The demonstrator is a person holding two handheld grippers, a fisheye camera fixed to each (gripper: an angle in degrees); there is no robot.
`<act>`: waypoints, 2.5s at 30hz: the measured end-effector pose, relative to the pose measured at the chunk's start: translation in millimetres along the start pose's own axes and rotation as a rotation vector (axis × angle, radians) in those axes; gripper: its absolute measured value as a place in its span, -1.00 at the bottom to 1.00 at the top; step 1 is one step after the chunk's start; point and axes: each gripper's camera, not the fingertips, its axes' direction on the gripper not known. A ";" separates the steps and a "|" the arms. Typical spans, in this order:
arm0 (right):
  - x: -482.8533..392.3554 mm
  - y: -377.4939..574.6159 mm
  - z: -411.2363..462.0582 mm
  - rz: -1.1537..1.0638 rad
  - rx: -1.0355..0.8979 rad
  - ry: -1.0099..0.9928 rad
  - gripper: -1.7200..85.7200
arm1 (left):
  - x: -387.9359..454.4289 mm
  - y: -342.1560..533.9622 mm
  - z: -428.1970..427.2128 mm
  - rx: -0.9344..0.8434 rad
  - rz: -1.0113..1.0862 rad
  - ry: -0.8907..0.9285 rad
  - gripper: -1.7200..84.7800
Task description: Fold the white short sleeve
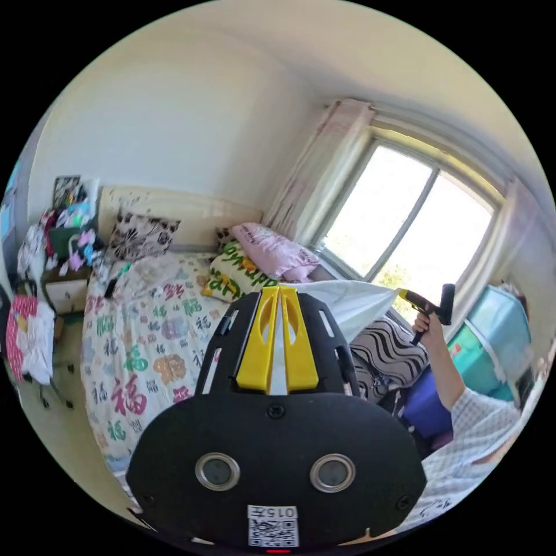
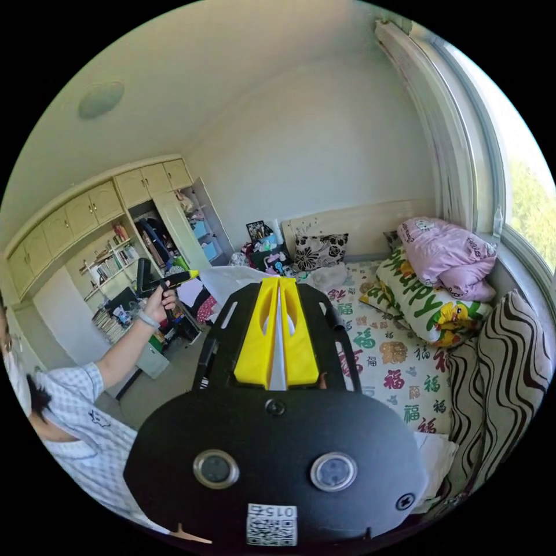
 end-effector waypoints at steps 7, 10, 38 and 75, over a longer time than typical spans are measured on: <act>86.5 159.7 -2.3 0.364 -0.043 0.044 -0.97 | 24.8 81.4 57.4 -0.276 0.317 0.334 -0.98; 142.5 275.7 32.7 0.871 -0.261 0.086 -0.97 | -10.1 169.2 139.9 -0.584 0.185 0.403 -0.98; 544.7 188.1 454.0 0.584 -0.954 0.103 -0.91 | -438.6 373.8 552.5 -0.762 -0.633 0.088 -0.82; 529.3 120.6 592.1 0.223 -1.176 -0.109 -0.96 | -613.4 334.5 552.0 -1.159 -0.029 -0.082 -0.80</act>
